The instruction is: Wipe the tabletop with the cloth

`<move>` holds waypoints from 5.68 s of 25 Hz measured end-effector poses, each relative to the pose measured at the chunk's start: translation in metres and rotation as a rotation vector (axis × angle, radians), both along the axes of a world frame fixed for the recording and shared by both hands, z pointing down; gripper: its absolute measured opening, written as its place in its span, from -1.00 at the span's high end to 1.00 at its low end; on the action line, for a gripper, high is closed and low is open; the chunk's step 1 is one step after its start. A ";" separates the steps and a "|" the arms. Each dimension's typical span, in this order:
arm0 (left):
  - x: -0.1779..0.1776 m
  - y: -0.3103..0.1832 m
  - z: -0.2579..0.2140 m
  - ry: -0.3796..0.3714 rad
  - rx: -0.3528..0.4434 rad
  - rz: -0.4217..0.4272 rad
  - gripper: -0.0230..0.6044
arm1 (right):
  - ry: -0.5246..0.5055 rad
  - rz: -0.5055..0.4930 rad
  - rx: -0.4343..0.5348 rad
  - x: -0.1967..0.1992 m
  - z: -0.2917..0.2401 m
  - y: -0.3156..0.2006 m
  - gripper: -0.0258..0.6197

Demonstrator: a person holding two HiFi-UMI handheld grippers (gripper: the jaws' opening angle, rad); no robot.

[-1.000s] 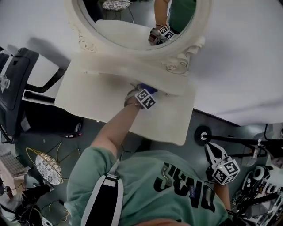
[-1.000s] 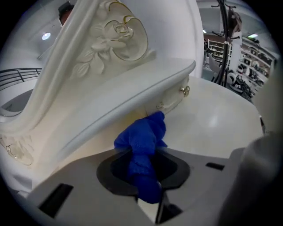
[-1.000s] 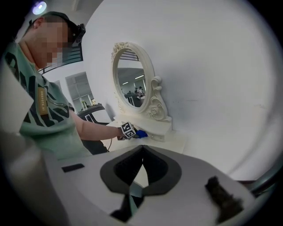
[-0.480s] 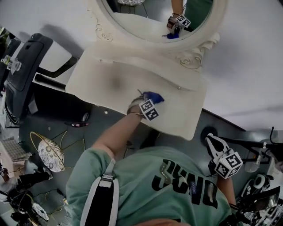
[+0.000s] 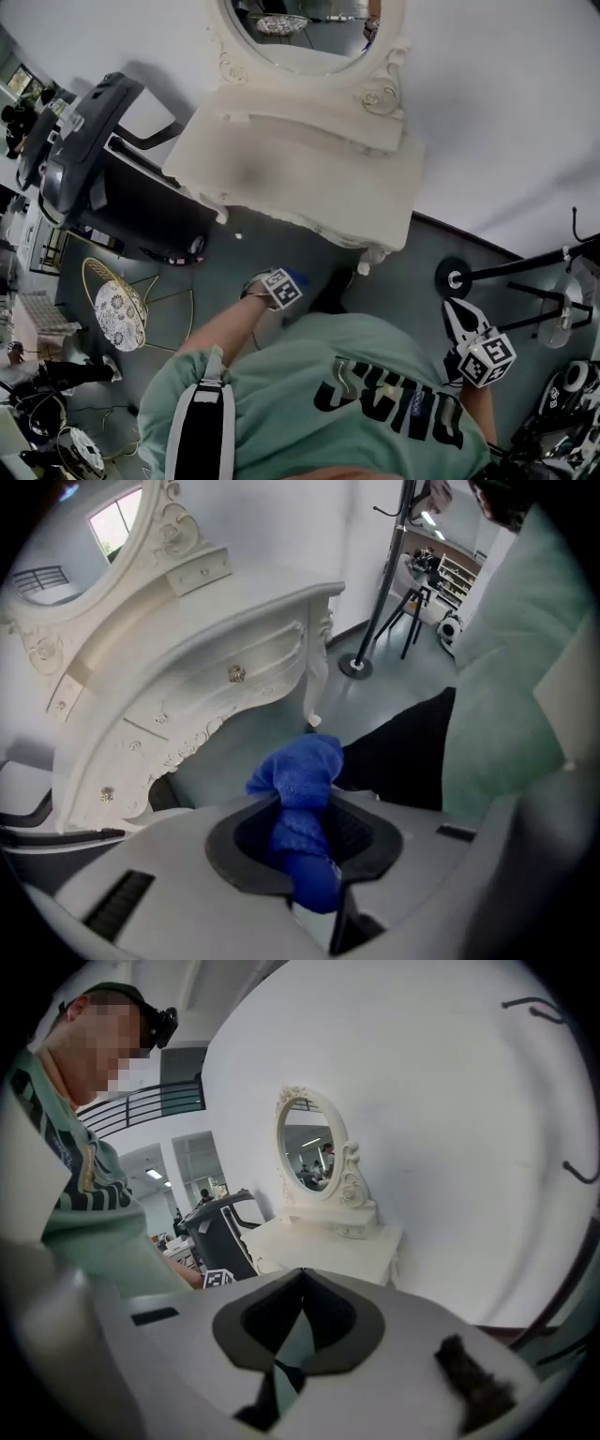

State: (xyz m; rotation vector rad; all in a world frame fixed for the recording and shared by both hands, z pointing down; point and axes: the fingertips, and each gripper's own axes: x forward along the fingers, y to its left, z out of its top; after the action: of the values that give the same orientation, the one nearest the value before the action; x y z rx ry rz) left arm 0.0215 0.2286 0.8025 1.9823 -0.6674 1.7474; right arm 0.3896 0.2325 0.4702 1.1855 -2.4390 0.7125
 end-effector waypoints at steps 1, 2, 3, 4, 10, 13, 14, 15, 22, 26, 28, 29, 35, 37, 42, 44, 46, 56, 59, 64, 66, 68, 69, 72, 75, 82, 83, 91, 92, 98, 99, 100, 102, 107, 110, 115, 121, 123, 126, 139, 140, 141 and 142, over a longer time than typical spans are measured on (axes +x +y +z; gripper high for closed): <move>0.007 -0.007 -0.007 0.009 0.028 -0.003 0.62 | -0.012 0.029 0.004 0.010 -0.002 0.010 0.88; 0.018 -0.025 -0.018 0.021 0.071 0.002 0.62 | -0.017 0.051 0.011 0.018 -0.005 0.017 0.88; 0.030 -0.051 -0.030 0.035 0.126 0.010 0.62 | -0.015 0.066 0.020 0.024 -0.010 0.021 0.88; 0.043 -0.082 -0.044 0.050 0.186 0.020 0.62 | -0.007 0.076 0.030 0.028 -0.015 0.022 0.88; 0.109 -0.299 -0.100 0.103 0.442 0.060 0.61 | 0.016 0.164 0.040 0.050 -0.018 -0.025 0.88; 0.126 -0.390 -0.093 0.085 0.474 0.092 0.61 | 0.038 0.194 0.009 0.047 -0.014 -0.077 0.88; 0.131 -0.413 -0.088 0.082 0.471 0.109 0.61 | 0.042 0.198 -0.005 0.045 -0.011 -0.095 0.88; 0.137 -0.431 -0.082 0.078 0.462 0.132 0.61 | 0.046 0.200 -0.019 0.042 -0.008 -0.111 0.88; 0.158 -0.468 -0.043 0.065 0.391 0.230 0.61 | 0.068 0.159 -0.099 0.026 0.007 -0.199 0.88; 0.158 -0.470 -0.041 0.082 0.363 0.208 0.62 | 0.058 0.099 -0.100 0.016 0.009 -0.225 0.88; 0.156 -0.463 -0.041 0.069 0.354 0.201 0.63 | 0.053 0.055 -0.091 0.011 0.009 -0.231 0.88; 0.153 -0.454 -0.041 0.058 0.348 0.204 0.63 | 0.048 0.031 -0.084 0.008 0.010 -0.232 0.88; 0.123 -0.326 -0.047 0.041 0.328 0.200 0.63 | -0.002 -0.088 -0.044 0.010 0.010 -0.201 0.88; 0.114 -0.261 -0.048 0.043 0.321 0.192 0.64 | -0.015 -0.122 -0.024 0.015 0.006 -0.172 0.88; 0.090 -0.081 -0.012 -0.003 0.126 0.182 0.63 | -0.033 -0.140 0.009 0.050 -0.001 -0.097 0.88; 0.091 -0.046 -0.009 -0.002 0.111 0.147 0.63 | -0.048 -0.118 0.008 0.068 -0.001 -0.079 0.88; 0.104 -0.057 -0.026 0.024 0.159 0.102 0.62 | -0.056 -0.098 0.007 0.080 -0.006 -0.071 0.88; 0.180 -0.354 -0.093 0.076 0.446 0.090 0.62 | -0.024 -0.009 0.006 0.077 -0.014 -0.144 0.88; 0.190 -0.406 -0.073 0.080 0.421 0.111 0.62 | -0.009 0.046 -0.027 0.074 -0.005 -0.184 0.88; 0.206 -0.437 -0.048 0.104 0.409 0.166 0.62 | 0.006 0.097 -0.084 0.066 0.004 -0.229 0.88; 0.208 -0.440 -0.046 0.125 0.402 0.157 0.62 | 0.012 0.099 -0.100 0.063 0.009 -0.236 0.88; 0.209 -0.439 -0.046 0.142 0.401 0.156 0.62 | 0.016 0.100 -0.110 0.064 0.011 -0.241 0.88; 0.210 -0.439 -0.046 0.145 0.399 0.155 0.62 | 0.016 0.095 -0.111 0.064 0.011 -0.244 0.88; 0.209 -0.435 -0.044 0.128 0.374 0.153 0.63 | 0.016 0.051 -0.102 0.058 0.010 -0.246 0.88; 0.203 -0.403 -0.043 0.104 0.349 0.154 0.63 | 0.008 0.003 -0.081 0.055 0.008 -0.233 0.88; 0.171 -0.237 -0.049 0.085 0.338 0.019 0.63 | -0.022 -0.077 -0.033 0.087 0.002 -0.145 0.88; 0.166 -0.210 -0.049 0.078 0.325 0.003 0.63 | -0.027 -0.082 -0.030 0.092 0.002 -0.130 0.88; 0.152 -0.064 -0.023 0.056 0.137 -0.120 0.62 | -0.056 -0.091 -0.005 0.126 -0.003 -0.080 0.88; 0.158 -0.085 -0.034 0.073 0.177 -0.122 0.62 | -0.060 -0.090 -0.002 0.126 -0.002 -0.085 0.88; 0.226 -0.279 -0.099 0.193 0.406 -0.042 0.62 | -0.036 -0.057 0.002 0.108 -0.005 -0.144 0.88; 0.237 -0.311 -0.103 0.194 0.427 -0.016 0.62 | -0.032 -0.042 -0.001 0.107 -0.005 -0.159 0.88; 0.247 -0.340 -0.104 0.192 0.441 0.007 0.62 | -0.028 -0.028 -0.005 0.104 -0.005 -0.174 0.88; 0.266 -0.383 -0.100 0.197 0.439 0.043 0.62 | -0.013 0.000 -0.015 0.100 -0.004 -0.200 0.88; 0.293 -0.425 -0.068 0.209 0.373 0.096 0.61 | 0.016 0.064 -0.057 0.095 0.004 -0.243 0.88; 0.296 -0.437 -0.049 0.189 0.353 0.102 0.61 | 0.027 0.069 -0.085 0.096 0.012 -0.256 0.88; 0.298 -0.439 -0.040 0.187 0.352 0.093 0.62 | 0.019 0.046 -0.093 0.106 0.015 -0.270 0.88; 0.269 -0.369 -0.043 0.143 0.279 0.069 0.62 | 0.002 -0.060 -0.060 0.127 0.008 -0.255 0.88; 0.253 -0.315 -0.043 0.117 0.258 0.029 0.62 | -0.016 -0.089 -0.045 0.145 0.006 -0.246 0.88; 0.228 -0.233 -0.045 0.072 0.241 -0.052 0.62 | -0.049 -0.140 -0.013 0.165 0.003 -0.235 0.88; 0.296 -0.300 -0.131 -0.064 0.386 0.338 0.62 | -0.098 -0.070 0.020 0.217 0.003 -0.217 0.88; 0.312 -0.339 -0.146 -0.103 0.433 0.437 0.62 | -0.096 -0.043 0.013 0.219 0.005 -0.218 0.88; 0.327 -0.377 -0.156 -0.156 0.467 0.534 0.62 | -0.097 -0.014 0.008 0.221 0.008 -0.218 0.88; 0.340 -0.410 -0.161 -0.217 0.485 0.623 0.62 | -0.100 0.017 0.002 0.223 0.011 -0.217 0.88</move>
State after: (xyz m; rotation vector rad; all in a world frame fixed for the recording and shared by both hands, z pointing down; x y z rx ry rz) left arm 0.3616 -0.1816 0.6411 2.5487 -0.6260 2.3632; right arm 0.6128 0.0152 0.4813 1.2001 -2.5133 0.7927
